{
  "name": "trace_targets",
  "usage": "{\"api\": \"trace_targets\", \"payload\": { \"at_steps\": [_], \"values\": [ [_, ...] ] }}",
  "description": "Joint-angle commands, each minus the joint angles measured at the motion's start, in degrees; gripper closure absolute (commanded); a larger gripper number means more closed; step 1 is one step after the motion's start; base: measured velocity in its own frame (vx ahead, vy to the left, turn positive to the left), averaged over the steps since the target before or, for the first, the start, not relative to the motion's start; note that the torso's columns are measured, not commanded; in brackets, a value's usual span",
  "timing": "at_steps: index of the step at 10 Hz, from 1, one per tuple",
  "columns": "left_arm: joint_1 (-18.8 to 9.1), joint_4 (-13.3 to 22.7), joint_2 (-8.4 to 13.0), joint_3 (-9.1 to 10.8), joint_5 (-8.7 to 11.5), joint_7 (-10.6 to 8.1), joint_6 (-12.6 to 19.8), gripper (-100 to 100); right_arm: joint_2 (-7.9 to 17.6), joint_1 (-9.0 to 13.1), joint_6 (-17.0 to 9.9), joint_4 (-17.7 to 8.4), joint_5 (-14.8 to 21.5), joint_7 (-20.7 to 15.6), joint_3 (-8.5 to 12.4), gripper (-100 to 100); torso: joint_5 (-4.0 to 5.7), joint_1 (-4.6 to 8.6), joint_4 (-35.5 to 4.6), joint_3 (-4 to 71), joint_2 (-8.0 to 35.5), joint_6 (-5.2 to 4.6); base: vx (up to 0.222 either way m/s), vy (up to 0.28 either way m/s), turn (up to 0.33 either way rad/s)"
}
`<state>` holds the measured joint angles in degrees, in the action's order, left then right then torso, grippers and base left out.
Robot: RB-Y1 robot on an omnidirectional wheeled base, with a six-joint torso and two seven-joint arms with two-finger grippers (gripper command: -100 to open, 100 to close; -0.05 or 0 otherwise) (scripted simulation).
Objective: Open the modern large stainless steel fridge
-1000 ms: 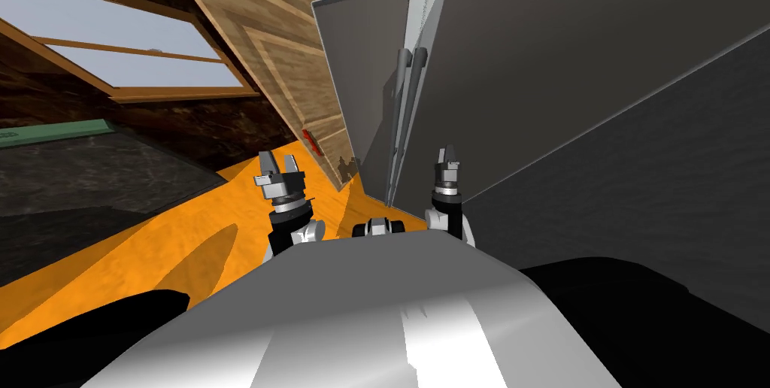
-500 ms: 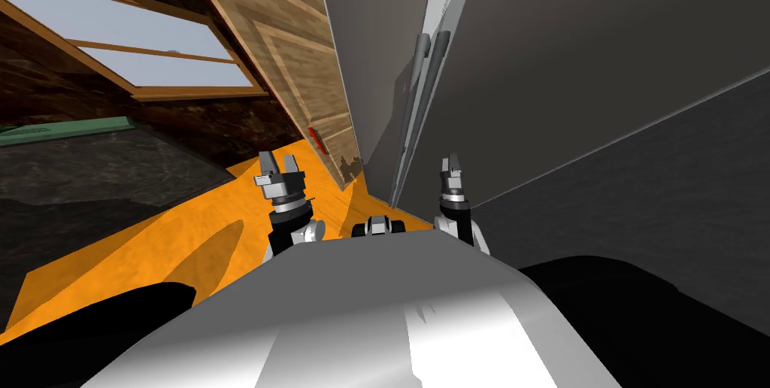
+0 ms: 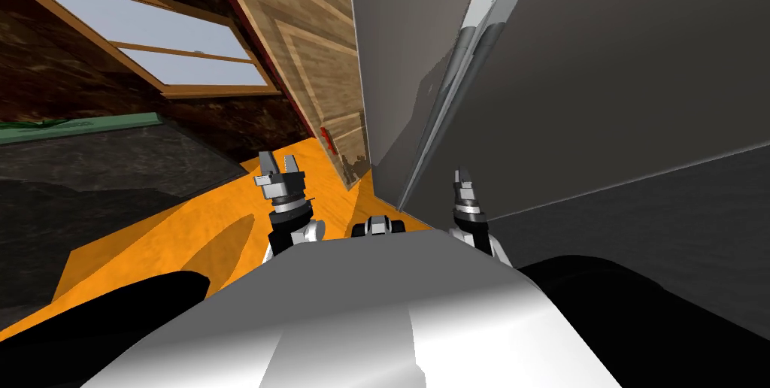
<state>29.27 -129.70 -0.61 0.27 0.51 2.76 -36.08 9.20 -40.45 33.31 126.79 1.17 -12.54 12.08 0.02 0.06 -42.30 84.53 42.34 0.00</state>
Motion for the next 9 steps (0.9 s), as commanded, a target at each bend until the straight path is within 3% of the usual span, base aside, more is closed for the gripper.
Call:
{"api": "trace_targets", "payload": {
  "at_steps": [1,2,3,4,5,6,7,8,9],
  "values": [
    [0.0,0.0,0.0,0.01,0.0,0.00,0.0,0,1.0,-4.0,0.9,-0.6,-1.7,-0.7,3.7,-100,0.03,0.12,0.0,0.0,0.0,0.00,0.057,0.059,0.143],
    [0.0,0.0,0.0,0.00,0.0,0.00,0.0,0,1.0,-4.7,0.9,-0.6,-1.7,-0.7,3.7,-100,0.02,0.04,0.0,0.0,0.0,0.01,0.049,0.052,0.059],
    [0.0,0.0,0.0,0.01,0.0,0.00,0.0,0,1.5,-6.8,1.8,-1.6,-2.9,-1.3,5.9,-100,-0.01,-0.02,0.0,0.0,0.0,-0.01,0.075,0.075,0.095],
    [0.0,0.0,0.0,0.00,0.0,0.00,0.0,0,1.5,-7.5,1.8,-1.6,-2.9,-1.3,6.2,-100,-0.03,-0.13,0.0,0.1,-0.1,0.01,0.072,0.074,0.075],
    [0.0,0.0,0.0,0.00,0.0,0.00,0.0,0,2.1,-9.5,2.7,-2.5,-4.2,-1.9,8.3,-100,-0.04,-0.12,0.0,0.1,-0.1,0.00,0.076,0.088,0.150],
    [0.0,0.0,0.0,0.00,0.0,0.00,0.0,0,2.1,-10.4,2.7,-2.5,-4.2,-1.9,8.9,-100,-0.04,-0.13,0.0,0.1,-0.1,0.01,0.060,0.085,0.063],
    [0.0,0.0,0.0,0.00,0.0,0.00,0.0,0,2.6,-12.4,3.6,-3.5,-5.4,-2.5,11.2,-100,-0.03,-0.09,0.0,0.0,0.0,-0.01,0.080,0.110,0.117],
    [0.0,0.0,0.0,0.00,0.0,0.00,0.0,0,2.6,-13.4,3.6,-3.5,-5.4,-2.5,11.6,-100,-0.04,-0.14,0.0,0.0,-0.1,0.01,0.079,0.085,0.066],
    [0.0,0.0,0.0,0.00,0.0,0.00,0.0,0,3.1,-15.6,4.6,-4.6,-6.7,-3.1,13.9,-100,-0.02,-0.03,0.0,0.0,-0.1,-0.01,0.086,0.092,0.124]
  ]
}}
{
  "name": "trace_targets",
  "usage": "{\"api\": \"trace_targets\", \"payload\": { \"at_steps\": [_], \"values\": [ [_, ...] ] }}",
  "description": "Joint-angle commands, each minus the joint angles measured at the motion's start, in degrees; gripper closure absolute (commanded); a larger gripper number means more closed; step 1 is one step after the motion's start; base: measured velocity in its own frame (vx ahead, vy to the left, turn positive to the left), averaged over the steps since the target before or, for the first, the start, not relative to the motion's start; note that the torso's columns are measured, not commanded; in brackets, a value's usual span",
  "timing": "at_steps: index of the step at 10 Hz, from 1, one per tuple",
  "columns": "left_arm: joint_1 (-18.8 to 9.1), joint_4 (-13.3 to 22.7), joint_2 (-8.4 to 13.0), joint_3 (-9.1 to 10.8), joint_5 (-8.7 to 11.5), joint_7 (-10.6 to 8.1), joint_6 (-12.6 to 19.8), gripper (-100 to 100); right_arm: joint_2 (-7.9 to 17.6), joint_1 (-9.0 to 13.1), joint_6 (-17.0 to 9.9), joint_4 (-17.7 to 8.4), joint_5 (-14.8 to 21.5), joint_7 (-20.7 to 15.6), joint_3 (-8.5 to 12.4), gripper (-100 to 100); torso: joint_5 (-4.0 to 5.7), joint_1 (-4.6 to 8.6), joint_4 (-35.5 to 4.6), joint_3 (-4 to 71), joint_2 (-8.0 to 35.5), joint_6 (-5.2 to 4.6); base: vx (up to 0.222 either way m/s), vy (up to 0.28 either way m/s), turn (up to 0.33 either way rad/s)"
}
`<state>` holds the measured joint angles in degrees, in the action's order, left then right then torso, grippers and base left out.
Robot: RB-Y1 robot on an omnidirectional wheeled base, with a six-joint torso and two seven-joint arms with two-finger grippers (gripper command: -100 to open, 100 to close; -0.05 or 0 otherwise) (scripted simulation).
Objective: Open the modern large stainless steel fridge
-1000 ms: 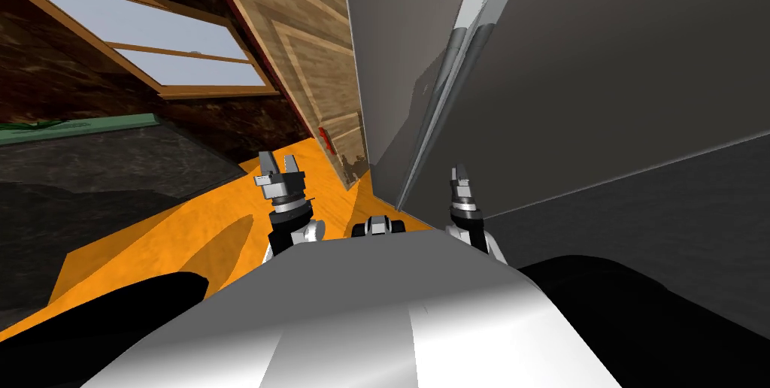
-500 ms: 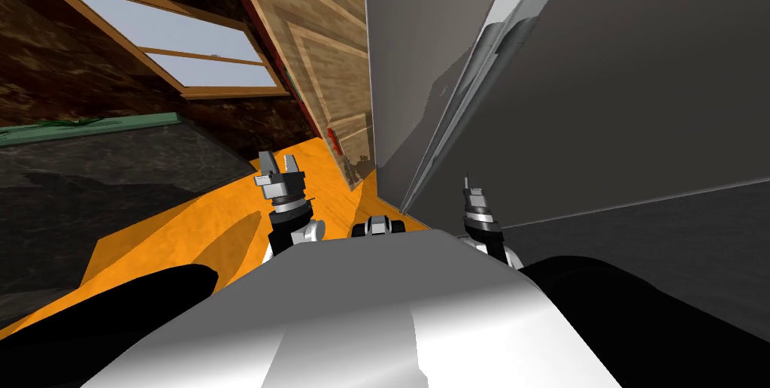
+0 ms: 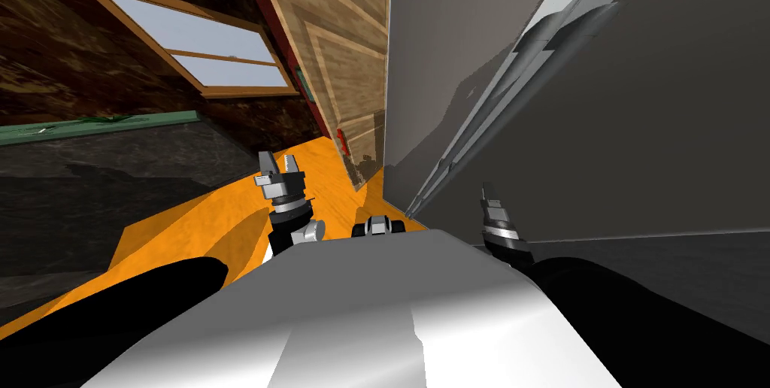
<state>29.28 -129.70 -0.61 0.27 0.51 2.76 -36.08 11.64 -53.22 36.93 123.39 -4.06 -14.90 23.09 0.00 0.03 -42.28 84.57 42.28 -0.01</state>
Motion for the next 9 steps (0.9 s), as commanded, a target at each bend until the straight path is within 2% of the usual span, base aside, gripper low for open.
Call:
{"api": "trace_targets", "payload": {
  "at_steps": [1,2,3,4,5,6,7,8,9],
  "values": [
    [0.0,0.0,0.0,0.00,0.0,0.00,0.0,0,0.7,-3.7,1.0,-1.2,-1.5,-0.7,3.4,-100,0.01,-0.01,0.0,0.0,0.0,0.02,0.078,0.067,0.070],
    [0.0,0.0,0.0,0.00,0.0,0.00,0.0,0,1.2,-6.1,1.9,-2.2,-2.8,-1.4,5.8,-100,0.02,0.06,0.0,0.0,0.0,0.01,0.086,0.073,0.127],
    [0.0,0.0,0.0,0.00,0.0,0.00,0.0,0,1.2,-6.9,1.9,-2.2,-2.8,-1.4,6.3,-100,0.02,0.00,0.0,0.0,0.0,0.02,0.084,0.081,0.070],
    [0.0,0.0,0.0,0.00,0.0,0.00,0.0,0,1.7,-8.9,2.8,-3.3,-4.1,-2.2,8.5,-100,0.00,-0.05,0.0,0.0,0.0,0.00,0.105,0.087,0.124],
    [0.0,0.0,0.0,0.00,0.0,0.00,0.0,0,1.7,-10.1,2.8,-3.3,-4.1,-2.2,9.1,-100,-0.02,-0.07,0.0,0.0,0.0,0.02,0.085,0.071,0.066],
    [0.0,0.0,0.0,0.00,0.0,0.00,0.0,0,2.2,-12.2,3.7,-4.5,-5.4,-2.9,11.6,-100,0.00,-0.02,0.0,0.0,0.0,0.00,0.094,0.081,0.090],
    [0.0,0.0,0.0,0.00,0.0,0.00,0.0,0,2.2,-13.3,3.7,-4.5,-5.4,-2.9,12.0,-100,0.00,-0.04,0.0,0.0,0.0,0.01,0.069,0.068,0.071],
    [0.0,0.0,0.0,0.00,0.0,0.00,0.0,0,2.7,-15.6,4.5,-5.6,-6.7,-3.8,14.4,-100,0.01,-0.01,0.0,0.0,0.1,0.01,0.101,0.080,0.113],
    [0.0,0.0,0.0,0.00,0.0,0.00,0.0,0,2.7,-16.5,4.5,-5.6,-6.7,-3.8,14.8,-100,0.01,-0.03,0.0,0.0,0.0,0.02,0.095,0.074,0.055]
  ]
}}
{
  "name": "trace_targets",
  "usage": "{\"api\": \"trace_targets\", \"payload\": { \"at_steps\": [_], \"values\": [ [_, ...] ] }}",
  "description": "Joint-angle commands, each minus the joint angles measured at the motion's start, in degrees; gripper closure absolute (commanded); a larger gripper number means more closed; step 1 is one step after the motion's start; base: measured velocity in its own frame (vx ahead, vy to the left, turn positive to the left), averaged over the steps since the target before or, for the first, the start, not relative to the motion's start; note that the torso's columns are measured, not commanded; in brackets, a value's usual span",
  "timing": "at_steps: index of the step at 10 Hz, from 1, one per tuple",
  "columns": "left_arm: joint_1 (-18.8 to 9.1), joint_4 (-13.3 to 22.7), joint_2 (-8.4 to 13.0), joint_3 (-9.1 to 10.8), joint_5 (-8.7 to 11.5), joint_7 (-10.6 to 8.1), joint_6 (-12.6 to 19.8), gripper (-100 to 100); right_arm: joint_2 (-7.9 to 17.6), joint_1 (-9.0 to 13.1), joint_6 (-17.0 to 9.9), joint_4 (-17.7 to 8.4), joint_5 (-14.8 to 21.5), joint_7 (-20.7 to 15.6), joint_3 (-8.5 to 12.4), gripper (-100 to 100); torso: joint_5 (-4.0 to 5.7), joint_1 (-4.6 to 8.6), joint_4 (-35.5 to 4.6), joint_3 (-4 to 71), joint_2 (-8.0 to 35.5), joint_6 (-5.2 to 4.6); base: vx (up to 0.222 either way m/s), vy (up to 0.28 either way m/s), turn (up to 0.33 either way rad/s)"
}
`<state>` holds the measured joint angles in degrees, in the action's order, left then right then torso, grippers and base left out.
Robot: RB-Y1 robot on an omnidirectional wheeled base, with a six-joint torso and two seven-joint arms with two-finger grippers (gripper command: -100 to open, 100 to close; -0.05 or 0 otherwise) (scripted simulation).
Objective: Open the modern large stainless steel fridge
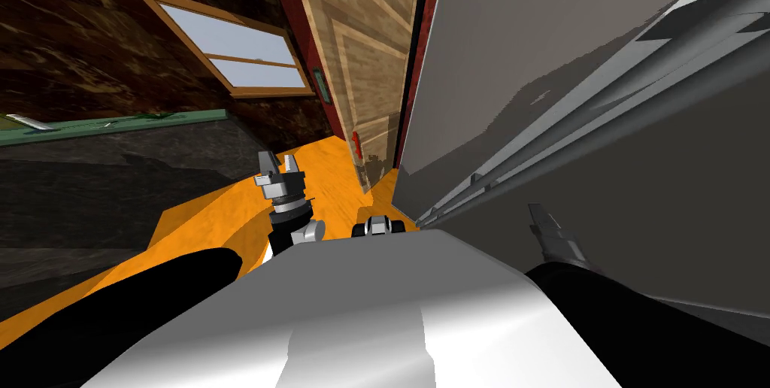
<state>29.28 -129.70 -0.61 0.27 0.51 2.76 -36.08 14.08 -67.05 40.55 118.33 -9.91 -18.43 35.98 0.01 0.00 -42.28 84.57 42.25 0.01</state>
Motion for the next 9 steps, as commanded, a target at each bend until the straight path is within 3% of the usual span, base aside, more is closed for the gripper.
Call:
{"api": "trace_targets", "payload": {
  "at_steps": [1,2,3,4,5,6,9],
  "values": [
    [0.0,0.0,0.0,0.00,0.0,0.00,0.0,0,0.8,-4.3,1.6,-1.8,-2.0,-1.1,4.1,-100,-0.01,0.01,0.0,0.0,0.0,-0.02,0.086,0.093,0.104],
    [0.0,0.0,0.0,0.00,0.0,0.00,0.0,0,0.8,-5.8,1.6,-1.8,-2.0,-1.1,4.7,-100,-0.03,-0.07,0.0,0.0,0.0,0.00,0.078,0.072,0.050],
    [0.0,0.0,0.0,0.00,0.0,0.00,0.0,0,1.3,-7.5,2.3,-3.0,-3.2,-2.0,7.0,-100,-0.02,0.02,0.0,0.0,0.1,-0.03,0.090,0.075,0.098],
    [0.0,0.0,0.0,0.00,0.0,0.00,0.0,0,1.3,-9.1,2.3,-3.0,-3.2,-2.0,7.4,-100,-0.01,0.00,0.0,0.0,0.0,0.00,0.073,0.065,0.044],
    [0.0,0.0,0.0,0.00,0.0,0.00,0.0,0,1.8,-11.2,3.0,-4.2,-4.4,-3.0,9.7,-100,0.01,0.04,0.0,0.0,0.1,-0.02,0.083,0.077,0.067],
    [0.0,0.0,0.0,0.00,0.0,0.00,0.0,0,1.8,-12.3,3.0,-4.2,-4.4,-3.0,10.1,-100,-0.01,-0.03,0.0,0.0,0.0,-0.01,0.073,0.070,0.033],
    [0.0,0.0,0.0,0.01,0.0,0.00,0.0,0,2.9,-17.6,4.0,-6.7,-6.5,-5.1,14.6,-100,0.00,0.05,0.0,0.0,0.1,-0.02,0.081,0.063,0.055]
  ]
}}
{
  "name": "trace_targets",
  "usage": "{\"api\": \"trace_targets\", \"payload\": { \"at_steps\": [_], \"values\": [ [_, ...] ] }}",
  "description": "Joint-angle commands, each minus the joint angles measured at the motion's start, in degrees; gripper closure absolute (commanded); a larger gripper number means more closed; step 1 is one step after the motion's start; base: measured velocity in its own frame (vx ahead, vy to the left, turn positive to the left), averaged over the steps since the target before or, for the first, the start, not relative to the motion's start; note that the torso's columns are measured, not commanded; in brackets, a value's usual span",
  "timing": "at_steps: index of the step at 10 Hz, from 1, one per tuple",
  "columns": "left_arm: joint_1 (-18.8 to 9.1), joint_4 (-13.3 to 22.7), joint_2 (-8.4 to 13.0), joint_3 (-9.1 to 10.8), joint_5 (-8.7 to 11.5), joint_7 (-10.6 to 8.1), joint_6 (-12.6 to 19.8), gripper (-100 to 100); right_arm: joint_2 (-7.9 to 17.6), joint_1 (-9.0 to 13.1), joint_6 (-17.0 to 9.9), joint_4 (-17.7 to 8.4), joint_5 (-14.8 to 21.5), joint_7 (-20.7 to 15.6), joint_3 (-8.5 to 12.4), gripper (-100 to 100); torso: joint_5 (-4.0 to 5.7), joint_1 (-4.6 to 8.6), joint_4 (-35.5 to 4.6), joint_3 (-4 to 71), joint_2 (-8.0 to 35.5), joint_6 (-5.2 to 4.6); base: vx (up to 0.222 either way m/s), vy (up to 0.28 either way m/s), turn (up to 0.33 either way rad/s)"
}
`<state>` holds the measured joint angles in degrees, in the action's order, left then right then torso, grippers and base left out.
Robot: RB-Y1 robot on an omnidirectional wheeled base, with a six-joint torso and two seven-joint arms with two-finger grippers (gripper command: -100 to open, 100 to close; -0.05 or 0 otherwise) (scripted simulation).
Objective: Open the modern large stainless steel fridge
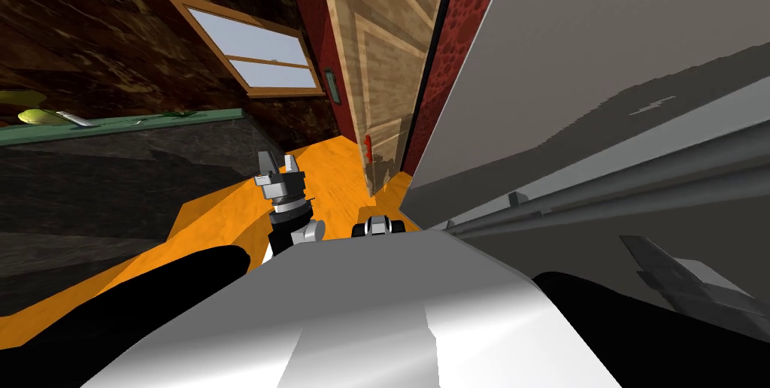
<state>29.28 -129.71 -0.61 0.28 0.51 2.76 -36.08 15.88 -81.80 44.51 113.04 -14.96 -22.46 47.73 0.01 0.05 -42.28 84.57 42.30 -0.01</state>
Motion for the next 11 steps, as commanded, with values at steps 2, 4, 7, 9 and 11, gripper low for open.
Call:
{"api": "trace_targets", "payload": {
  "at_steps": [2,4,7,9,11],
  "values": [
    [0.0,0.0,0.0,0.00,0.0,0.00,0.0,0,1.6,-6.0,0.5,-2.7,-2.4,-2.2,5.7,-100,-0.02,-0.07,0.0,0.0,0.1,0.01,0.066,0.069,0.033],
    [0.0,0.0,0.0,0.00,0.0,0.00,0.0,0,2.1,-8.8,0.8,-3.9,-3.4,-3.3,8.0,-100,0.00,-0.01,0.0,0.0,0.0,0.01,0.074,0.058,0.032],
    [0.0,0.0,0.0,0.00,0.0,0.00,0.0,0,3.2,-13.6,1.4,-6.4,-5.1,-5.6,12.0,-100,-0.01,-0.06,0.0,0.0,-0.1,0.01,0.088,0.060,0.026],
    [0.0,0.0,0.0,0.00,0.0,0.00,0.0,0,3.7,-17.3,1.5,-7.6,-5.8,-6.7,14.4,-100,-0.03,-0.08,0.0,0.0,0.0,0.01,0.062,0.066,0.005],
    [0.0,0.0,0.0,0.00,0.0,0.00,0.0,0,4.3,-20.1,1.7,-8.8,-6.5,-7.9,16.4,-100,-0.02,-0.10,0.0,0.0,0.0,0.01,0.078,0.073,0.001]
  ]
}}
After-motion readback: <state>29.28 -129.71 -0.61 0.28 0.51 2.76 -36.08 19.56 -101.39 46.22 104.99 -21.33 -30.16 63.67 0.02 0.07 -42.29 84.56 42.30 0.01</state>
